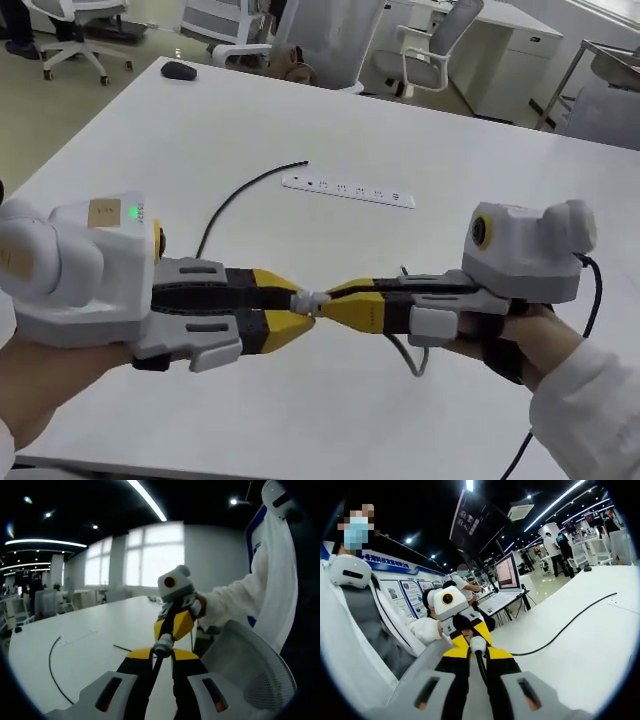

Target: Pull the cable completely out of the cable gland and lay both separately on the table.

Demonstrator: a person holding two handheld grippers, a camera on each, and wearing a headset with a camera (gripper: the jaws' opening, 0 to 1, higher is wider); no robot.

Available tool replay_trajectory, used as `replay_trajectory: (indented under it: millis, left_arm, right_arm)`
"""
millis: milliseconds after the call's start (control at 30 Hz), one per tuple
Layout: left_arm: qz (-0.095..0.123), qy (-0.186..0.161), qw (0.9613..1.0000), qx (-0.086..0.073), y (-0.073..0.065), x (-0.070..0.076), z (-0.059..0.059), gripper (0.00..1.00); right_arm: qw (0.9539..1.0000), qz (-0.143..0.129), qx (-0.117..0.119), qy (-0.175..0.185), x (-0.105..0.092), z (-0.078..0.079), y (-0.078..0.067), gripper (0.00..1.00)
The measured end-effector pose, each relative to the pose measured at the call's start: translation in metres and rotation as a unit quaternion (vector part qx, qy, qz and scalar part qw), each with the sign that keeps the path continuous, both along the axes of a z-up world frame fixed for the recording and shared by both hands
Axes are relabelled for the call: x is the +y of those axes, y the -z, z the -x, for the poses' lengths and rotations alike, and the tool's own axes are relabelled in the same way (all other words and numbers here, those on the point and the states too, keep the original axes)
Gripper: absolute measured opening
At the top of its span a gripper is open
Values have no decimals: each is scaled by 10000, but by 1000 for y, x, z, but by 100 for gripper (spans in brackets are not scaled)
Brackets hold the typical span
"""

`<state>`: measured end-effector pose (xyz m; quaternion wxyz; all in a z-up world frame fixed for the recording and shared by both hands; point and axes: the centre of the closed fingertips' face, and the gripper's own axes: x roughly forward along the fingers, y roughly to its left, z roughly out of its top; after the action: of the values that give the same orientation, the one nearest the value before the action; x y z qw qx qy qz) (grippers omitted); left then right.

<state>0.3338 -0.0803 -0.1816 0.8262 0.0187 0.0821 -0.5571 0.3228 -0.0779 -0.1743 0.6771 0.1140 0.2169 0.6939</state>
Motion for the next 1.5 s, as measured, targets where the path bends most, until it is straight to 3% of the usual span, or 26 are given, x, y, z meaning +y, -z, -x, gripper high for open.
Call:
replay_trajectory:
  millis: [167, 233, 267, 300, 333, 367, 400, 433, 467, 500, 567, 633, 700, 733, 767, 900, 1100, 1267, 1500]
  left_arm:
    - [19, 53, 9998, 213, 3, -1, 3, 15]
    - [14, 70, 9993, 358, 5, -1, 3, 14]
    - [-48, 134, 9989, 449, 9, -1, 4, 13]
    - [-76, 146, 9989, 430, 10, -1, 5, 13]
    - [-472, 171, 9984, 244, 19, 2, 4, 8]
    - [-177, 195, 9996, 86, 10, -5, 5, 5]
    - [-150, 185, 9997, 71, 10, -3, 5, 6]
    - [25, 237, 9997, 57, 6, -4, 6, 6]
    - [272, 117, 9993, 228, 1, -3, 3, 6]
    - [437, 53, 9986, 284, -4, -2, 0, 9]
    - [950, 130, 9950, 262, -22, 0, 1, 19]
    - [1199, 266, 9917, 389, -30, -1, 7, 25]
    - [1106, 239, 9927, 418, -25, -1, 6, 25]
    - [972, 198, 9941, 436, -20, 0, 5, 23]
    - [720, 177, 9966, 349, -13, 1, 5, 20]
    - [870, 202, 9954, 346, -18, -1, 6, 16]
    - [888, 304, 9947, 413, -18, -5, 11, 17]
    - [873, 290, 9953, 299, -19, -5, 10, 17]
    - [716, 304, 9968, 184, -18, -5, 10, 17]
  right_arm:
    - [9995, 76, -285, -65, -1, 0, 0, 10]
    - [9983, 125, -563, -85, -1, 0, 0, 9]
    - [9981, 172, -578, -129, -1, 2, 0, 9]
    - [9982, 217, -540, -157, -1, 2, 0, 10]
    - [9984, 170, -508, -163, -2, 1, -2, 10]
    - [9984, 183, -511, -136, -2, -1, -1, 9]
    - [9991, 119, -367, -186, -3, -1, -2, 10]
    - [9996, 58, -157, -206, -3, 0, -4, 10]
    - [9996, 24, -236, -137, -5, -5, -5, 10]
    - [9997, 3, -248, -78, -5, -7, -5, 10]
    - [9998, -11, -197, -69, -7, -7, -5, 10]
    - [9998, -30, -169, -39, -7, -8, -6, 10]
    - [9998, -140, -151, -50, -6, -6, -10, 10]
    - [9997, -179, -156, -60, -5, -5, -12, 10]
    - [9997, -194, -137, -93, -4, -4, -14, 10]
    - [9997, -213, -70, -127, -4, -5, -13, 10]
    - [9996, -151, 56, -216, -7, 1, -13, 10]
    - [9992, -149, 302, -199, -7, 1, -12, 10]
    - [9986, -65, 439, -286, -7, 4, -10, 11]
